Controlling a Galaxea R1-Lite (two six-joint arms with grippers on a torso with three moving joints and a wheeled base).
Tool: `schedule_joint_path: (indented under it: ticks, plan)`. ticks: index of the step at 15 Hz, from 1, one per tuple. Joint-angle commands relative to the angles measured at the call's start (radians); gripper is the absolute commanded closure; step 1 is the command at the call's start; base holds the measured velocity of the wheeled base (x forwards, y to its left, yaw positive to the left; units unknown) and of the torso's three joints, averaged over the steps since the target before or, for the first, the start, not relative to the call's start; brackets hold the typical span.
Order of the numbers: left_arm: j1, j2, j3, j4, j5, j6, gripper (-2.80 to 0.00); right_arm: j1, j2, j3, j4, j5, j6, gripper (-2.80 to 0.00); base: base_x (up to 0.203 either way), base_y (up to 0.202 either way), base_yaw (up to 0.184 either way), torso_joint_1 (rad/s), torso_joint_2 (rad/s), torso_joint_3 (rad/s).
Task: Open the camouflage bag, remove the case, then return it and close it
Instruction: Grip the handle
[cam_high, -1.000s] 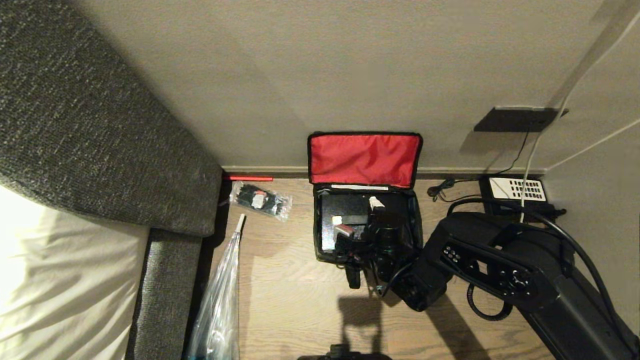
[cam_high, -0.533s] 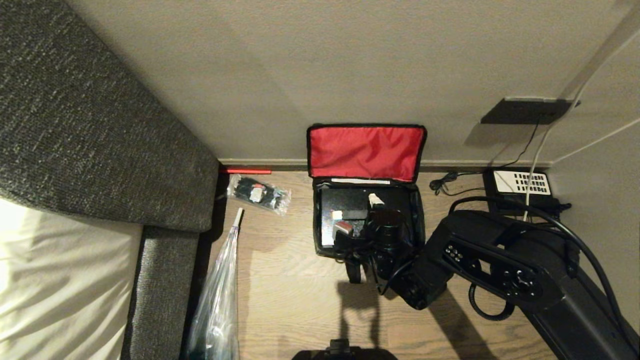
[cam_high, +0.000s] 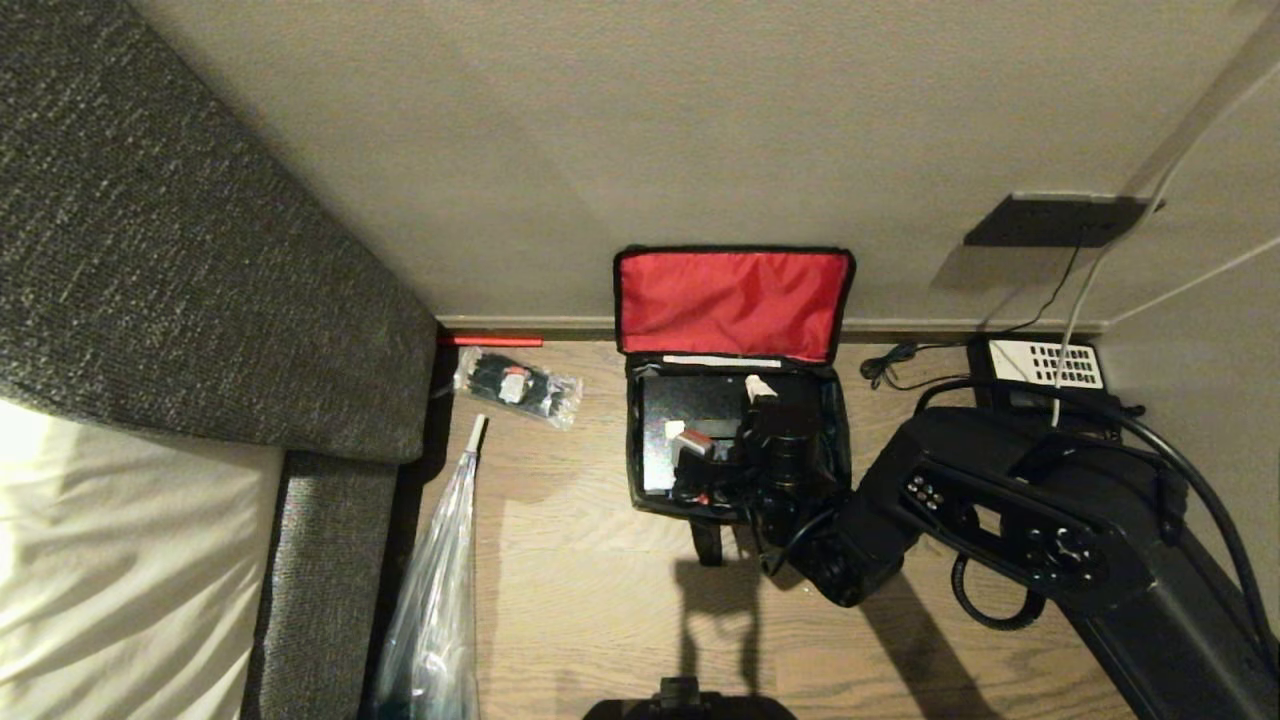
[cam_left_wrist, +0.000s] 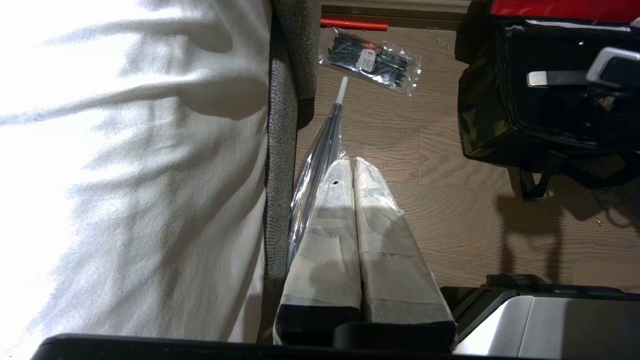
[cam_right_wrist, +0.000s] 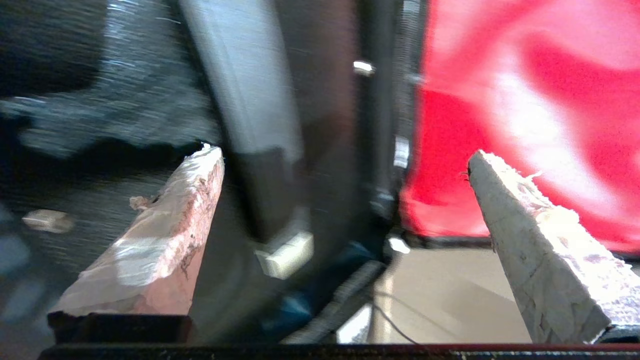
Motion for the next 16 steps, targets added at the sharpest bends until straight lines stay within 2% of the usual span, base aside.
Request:
schedule_joint_path:
  ticks: [1, 8, 11, 16]
  plan:
    - [0.0, 0.0, 0.0, 0.0, 0.001, -0.001, 0.0, 0.002, -0.037, -0.002, 0.033, -0.009, -0.016, -2.8, 0.0, 0.0, 0.0, 0.0, 0.0, 0.0]
    - [0.0, 0.0, 0.0, 0.0, 0.001, 0.001, 0.0, 0.005, 0.011, -0.067, 0.027, -0.012, -0.036, -2.8, 0.0, 0.0, 0.0, 0.0, 0.0, 0.0]
    - [0.0, 0.0, 0.0, 0.0, 0.001, -0.001, 0.0, 0.007, 0.066, -0.112, -0.029, -0.011, -0.043, -2.8, 0.0, 0.0, 0.0, 0.0, 0.0, 0.0]
    - [0.0, 0.0, 0.0, 0.0, 0.001, -0.001, 0.0, 0.026, 0.067, -0.059, -0.043, -0.009, -0.04, -2.8, 0.0, 0.0, 0.0, 0.0, 0.0, 0.0]
